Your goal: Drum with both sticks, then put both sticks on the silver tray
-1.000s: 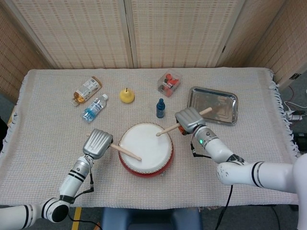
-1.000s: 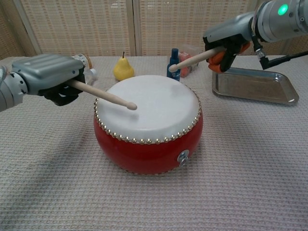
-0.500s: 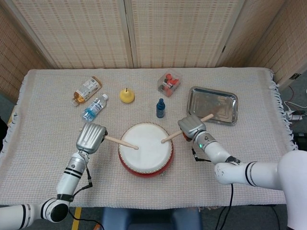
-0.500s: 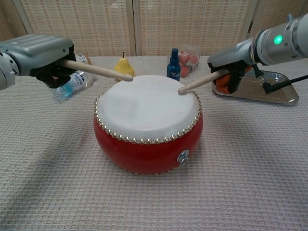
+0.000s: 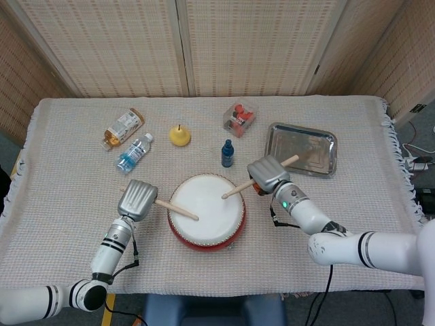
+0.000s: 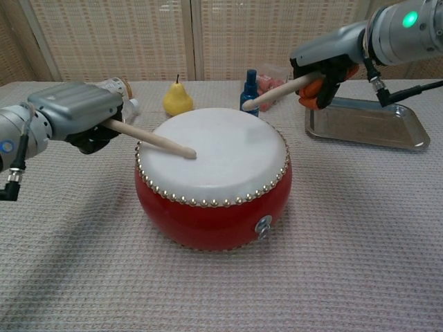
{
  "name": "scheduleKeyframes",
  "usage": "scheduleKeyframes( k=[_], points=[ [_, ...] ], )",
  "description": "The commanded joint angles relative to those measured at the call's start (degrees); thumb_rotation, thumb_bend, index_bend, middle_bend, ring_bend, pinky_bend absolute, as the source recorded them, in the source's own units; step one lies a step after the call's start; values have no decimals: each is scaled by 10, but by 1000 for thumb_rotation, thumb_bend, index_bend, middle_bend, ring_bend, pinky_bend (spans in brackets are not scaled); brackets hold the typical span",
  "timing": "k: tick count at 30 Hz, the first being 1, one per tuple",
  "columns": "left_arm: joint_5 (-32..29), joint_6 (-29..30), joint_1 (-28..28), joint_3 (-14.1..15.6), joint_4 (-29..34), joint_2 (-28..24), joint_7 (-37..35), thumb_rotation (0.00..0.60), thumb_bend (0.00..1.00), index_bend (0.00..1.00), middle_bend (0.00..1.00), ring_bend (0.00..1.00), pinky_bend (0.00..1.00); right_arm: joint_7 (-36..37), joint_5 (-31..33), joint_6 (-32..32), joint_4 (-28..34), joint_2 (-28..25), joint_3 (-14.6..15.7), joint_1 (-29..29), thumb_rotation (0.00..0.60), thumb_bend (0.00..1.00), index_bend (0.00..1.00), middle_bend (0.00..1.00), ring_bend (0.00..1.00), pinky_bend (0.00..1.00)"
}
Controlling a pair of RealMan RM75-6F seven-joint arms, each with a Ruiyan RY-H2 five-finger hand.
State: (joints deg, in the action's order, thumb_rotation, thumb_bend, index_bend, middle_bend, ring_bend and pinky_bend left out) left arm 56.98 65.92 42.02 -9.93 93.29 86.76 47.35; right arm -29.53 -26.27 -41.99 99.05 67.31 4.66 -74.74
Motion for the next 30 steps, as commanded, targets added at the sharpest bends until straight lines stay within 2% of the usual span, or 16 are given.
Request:
scheduleKeyframes(
  k=[1,4,7,12,14,16,18,24,27,30],
  points=[
    [18,32,-12,-19,34,-31,-35,600,889,1000,1000,1000,1000,-59,49,8,-36,43,43,-22,600,854,1000,1000,1000,1000],
    [34,44,-19,-25,55,-51,-58,600,889,1000,1000,1000,1000,-64,71,-5,-36,51,40,-28,600,854,1000,1000,1000,1000],
    [41,40,-18,-19,55,-50,-63,600,890,1000,1000,1000,1000,-45,51,-24,-16,33,16,-22,600,854,1000,1000,1000,1000],
    [22,9,-3,2,16,-11,-40,600,890,1000,1000,1000,1000,-2,2,-42,30,-11,-25,-2,600,854,1000,1000,1000,1000],
    [18,-2,4,12,-4,4,-25,600,890,1000,1000,1000,1000,5,-7,-41,34,-18,-31,3,600,854,1000,1000,1000,1000],
    [12,-7,8,19,-21,16,-9,600,890,1000,1000,1000,1000,5,-10,-35,27,-13,-31,6,600,854,1000,1000,1000,1000],
    [10,5,5,13,-18,14,-12,600,890,1000,1000,1000,1000,-5,-5,-23,11,2,-21,5,600,854,1000,1000,1000,1000],
    [45,56,-17,-10,39,-31,-63,600,889,1000,1000,1000,1000,-65,42,-7,-41,58,25,-11,600,854,1000,1000,1000,1000],
    [54,58,-19,-11,49,-39,-71,600,889,1000,1000,1000,1000,-64,50,-16,-37,58,19,-13,600,855,1000,1000,1000,1000],
    [50,42,-13,-4,40,-28,-65,600,890,1000,1000,1000,1000,-42,26,-38,-12,36,-7,-5,600,855,1000,1000,1000,1000]
  ],
)
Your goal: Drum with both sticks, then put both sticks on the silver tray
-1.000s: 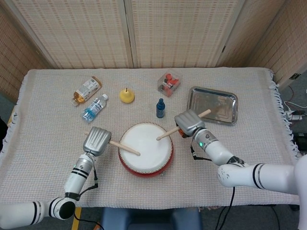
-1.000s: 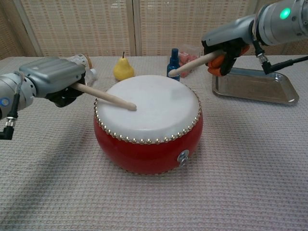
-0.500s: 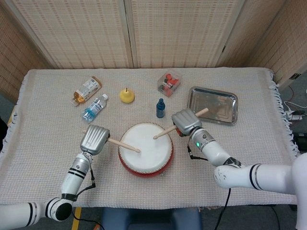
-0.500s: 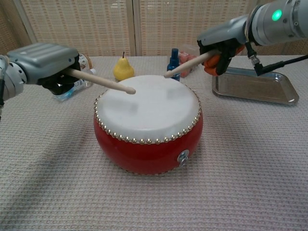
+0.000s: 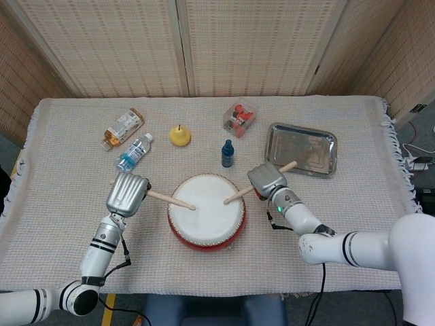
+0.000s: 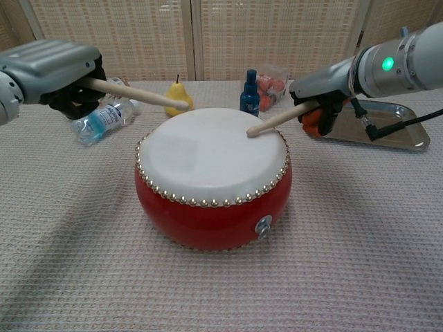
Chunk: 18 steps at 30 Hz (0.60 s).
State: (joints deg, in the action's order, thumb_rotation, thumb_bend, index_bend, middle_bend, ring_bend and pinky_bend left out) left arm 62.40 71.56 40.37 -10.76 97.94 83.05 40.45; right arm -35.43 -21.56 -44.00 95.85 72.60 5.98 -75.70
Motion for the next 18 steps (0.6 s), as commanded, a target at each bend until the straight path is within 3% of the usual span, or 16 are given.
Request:
scheduleKeyframes(
  k=[1,5,8,13,18],
  points=[
    [-9,-23,8,9,-15,19,10,600,890,1000,1000,1000,1000,28,-33,-24,33,-29,-31,9,600,854,1000,1000,1000,1000],
    [-28,-47,21,24,-64,57,41,600,889,1000,1000,1000,1000,55,-63,-33,61,-59,-58,21,600,854,1000,1000,1000,1000],
    [-43,-52,23,27,-79,67,53,600,889,1000,1000,1000,1000,58,-72,-30,60,-60,-60,27,600,855,1000,1000,1000,1000],
    [-17,-5,6,7,-33,30,27,600,890,1000,1000,1000,1000,12,-41,1,17,-19,-21,16,600,855,1000,1000,1000,1000],
    [-3,10,-1,0,-8,9,12,600,890,1000,1000,1000,1000,-14,-18,5,-1,1,-3,7,600,854,1000,1000,1000,1000]
  ],
)
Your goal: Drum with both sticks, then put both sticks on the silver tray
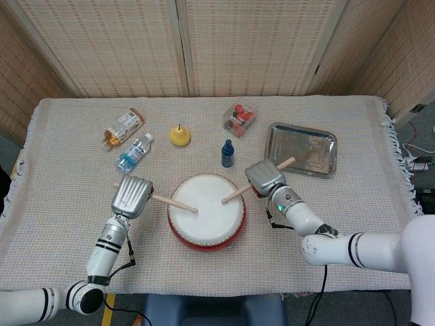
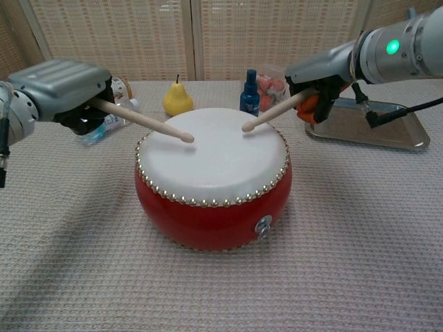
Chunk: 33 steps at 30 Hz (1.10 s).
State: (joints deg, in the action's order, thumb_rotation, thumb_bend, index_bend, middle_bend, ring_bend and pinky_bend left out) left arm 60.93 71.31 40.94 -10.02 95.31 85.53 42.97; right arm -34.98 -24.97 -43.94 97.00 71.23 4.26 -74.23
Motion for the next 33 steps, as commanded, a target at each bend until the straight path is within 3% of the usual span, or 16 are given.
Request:
scheduleKeyframes(
  k=[1,7,12,15,22,24,33],
  points=[
    [17,18,-10,-12,30,-24,-20,600,890,1000,1000,1000,1000,-28,27,3,-18,21,19,-11,600,854,1000,1000,1000,1000],
    [-12,-34,11,3,-9,9,-2,600,890,1000,1000,1000,1000,27,-28,-51,39,-26,-37,12,600,855,1000,1000,1000,1000],
    [-39,-67,23,23,-47,37,27,600,890,1000,1000,1000,1000,51,-62,-58,59,-49,-56,29,600,854,1000,1000,1000,1000],
    [-37,-53,17,15,-37,31,12,600,890,1000,1000,1000,1000,42,-58,-43,46,-39,-49,30,600,854,1000,1000,1000,1000],
    [5,2,-6,-19,29,-23,-51,600,889,1000,1000,1000,1000,-29,10,0,-20,28,7,8,600,854,1000,1000,1000,1000],
    [10,5,-8,-23,36,-30,-60,600,890,1000,1000,1000,1000,-32,19,-5,-23,32,6,5,600,854,1000,1000,1000,1000],
    [-19,-45,12,4,-14,13,-28,600,890,1000,1000,1000,1000,57,-76,-54,55,-45,-71,43,600,854,1000,1000,1000,1000]
  ],
)
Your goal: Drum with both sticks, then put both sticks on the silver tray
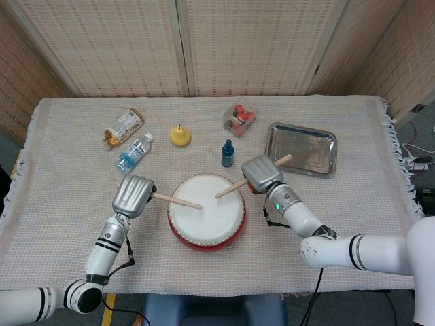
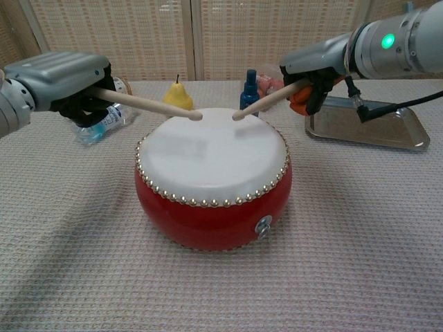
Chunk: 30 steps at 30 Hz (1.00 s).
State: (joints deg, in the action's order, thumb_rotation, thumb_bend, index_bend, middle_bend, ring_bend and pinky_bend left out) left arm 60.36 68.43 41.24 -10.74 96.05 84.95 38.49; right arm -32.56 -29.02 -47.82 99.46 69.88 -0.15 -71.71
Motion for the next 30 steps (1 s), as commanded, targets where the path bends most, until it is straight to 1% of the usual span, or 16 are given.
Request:
scheduleKeyframes(
  k=[1,3,6,9,12,14,15,17,20,22,24,27,30],
  points=[
    [-19,-22,12,15,-31,26,27,600,890,1000,1000,1000,1000,40,-44,-15,35,-38,-31,22,600,854,1000,1000,1000,1000],
    [-29,-26,15,18,-40,32,38,600,890,1000,1000,1000,1000,44,-50,-12,37,-43,-32,26,600,855,1000,1000,1000,1000],
    [-24,-9,10,9,-28,23,30,600,890,1000,1000,1000,1000,34,-44,8,19,-29,-20,26,600,855,1000,1000,1000,1000],
    [-1,20,0,0,-5,2,14,600,890,1000,1000,1000,1000,11,-27,29,-15,1,2,19,600,854,1000,1000,1000,1000],
    [20,44,-12,-9,26,-23,-3,600,890,1000,1000,1000,1000,-23,5,48,-57,42,30,8,600,854,1000,1000,1000,1000],
    [27,50,-15,-10,37,-32,-8,600,890,1000,1000,1000,1000,-36,21,52,-68,54,39,2,600,854,1000,1000,1000,1000],
    [30,50,-16,-10,40,-34,-9,600,891,1000,1000,1000,1000,-38,28,49,-69,55,39,0,600,854,1000,1000,1000,1000],
    [29,44,-15,-6,38,-33,-7,600,890,1000,1000,1000,1000,-29,24,38,-61,48,28,1,600,854,1000,1000,1000,1000],
    [17,20,-6,4,20,-16,5,600,889,1000,1000,1000,1000,2,-10,12,-30,22,-3,13,600,854,1000,1000,1000,1000],
    [5,-3,2,13,-3,3,16,600,890,1000,1000,1000,1000,23,-34,2,-4,0,-21,21,600,854,1000,1000,1000,1000],
    [-12,-23,10,21,-25,20,29,600,890,1000,1000,1000,1000,38,-53,-2,15,-18,-34,28,600,855,1000,1000,1000,1000],
    [-27,-29,11,23,-37,30,35,600,890,1000,1000,1000,1000,48,-66,-2,24,-30,-41,34,600,854,1000,1000,1000,1000],
    [-18,-7,3,14,-22,16,23,600,891,1000,1000,1000,1000,43,-61,13,10,-21,-34,34,600,854,1000,1000,1000,1000]
  ],
)
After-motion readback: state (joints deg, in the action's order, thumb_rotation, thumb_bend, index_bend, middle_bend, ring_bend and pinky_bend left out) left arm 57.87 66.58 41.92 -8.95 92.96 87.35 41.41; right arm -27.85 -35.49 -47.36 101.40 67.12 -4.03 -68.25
